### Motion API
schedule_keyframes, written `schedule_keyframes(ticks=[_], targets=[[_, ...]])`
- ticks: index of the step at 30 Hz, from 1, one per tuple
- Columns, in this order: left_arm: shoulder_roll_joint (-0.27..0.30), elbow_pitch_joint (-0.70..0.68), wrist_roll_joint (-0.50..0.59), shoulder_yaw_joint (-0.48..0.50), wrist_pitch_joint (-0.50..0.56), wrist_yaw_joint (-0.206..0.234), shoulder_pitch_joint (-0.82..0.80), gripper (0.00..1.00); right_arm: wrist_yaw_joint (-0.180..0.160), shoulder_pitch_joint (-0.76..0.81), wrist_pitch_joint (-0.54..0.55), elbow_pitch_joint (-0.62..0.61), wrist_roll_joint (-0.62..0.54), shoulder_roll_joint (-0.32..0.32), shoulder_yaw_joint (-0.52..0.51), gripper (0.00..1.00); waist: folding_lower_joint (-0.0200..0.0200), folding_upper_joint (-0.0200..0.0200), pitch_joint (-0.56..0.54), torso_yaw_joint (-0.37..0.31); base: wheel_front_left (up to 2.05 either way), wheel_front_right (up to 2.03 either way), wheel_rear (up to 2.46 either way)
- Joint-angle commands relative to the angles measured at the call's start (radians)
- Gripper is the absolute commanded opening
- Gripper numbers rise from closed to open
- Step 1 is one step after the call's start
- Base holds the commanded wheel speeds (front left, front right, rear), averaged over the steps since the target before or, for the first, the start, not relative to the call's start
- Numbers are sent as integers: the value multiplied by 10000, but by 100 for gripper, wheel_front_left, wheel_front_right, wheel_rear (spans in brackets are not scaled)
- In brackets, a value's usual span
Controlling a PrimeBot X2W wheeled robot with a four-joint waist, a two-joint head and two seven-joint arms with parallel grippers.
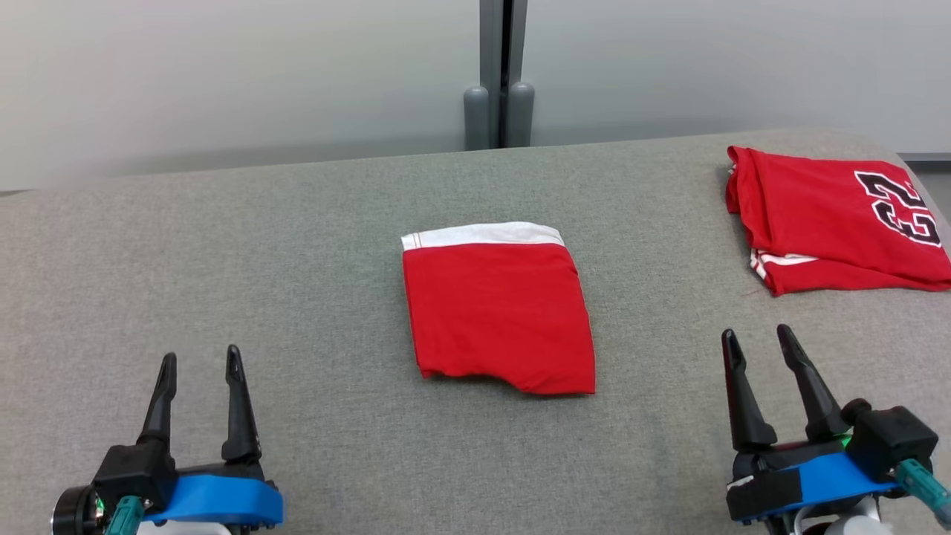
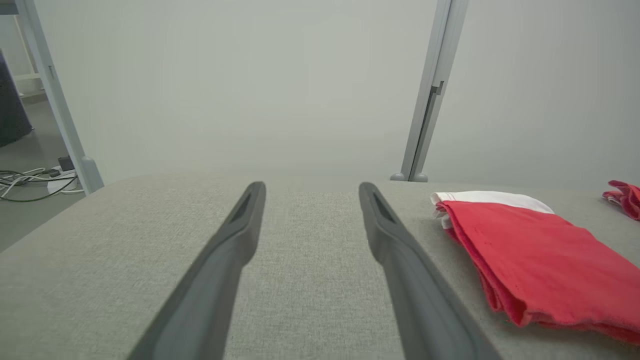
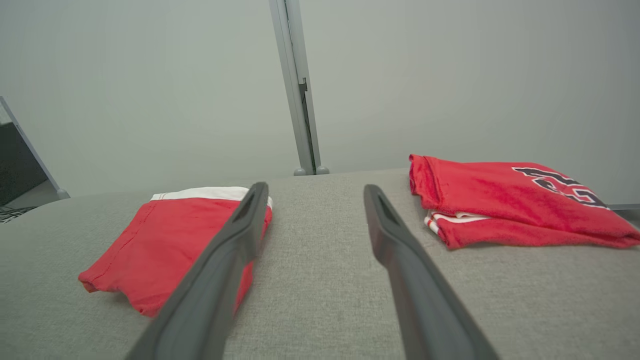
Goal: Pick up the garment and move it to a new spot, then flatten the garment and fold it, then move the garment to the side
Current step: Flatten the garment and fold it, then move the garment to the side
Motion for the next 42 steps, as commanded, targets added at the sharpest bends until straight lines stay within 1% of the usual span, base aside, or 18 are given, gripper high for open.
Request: schedule_keyframes(ticks=[1,16,35,42], targets=[[46,39,39,0,-23,33,88,100,5,154,-31,23,-71,54,17,100,2,0,-32,47,0,0,0],[102,49,85,-186,36,312,236,100,4,311,19,206,-298,230,-46,100,2,0,-72,205,0,0,0],[221,126,-87,-253,2,407,166,100,4,251,43,543,-315,278,-38,100,2,0,-163,229,0,0,0],[204,30,-143,-342,-7,456,149,100,4,-249,100,575,-451,173,363,100,2,0,-126,339,0,0,0]])
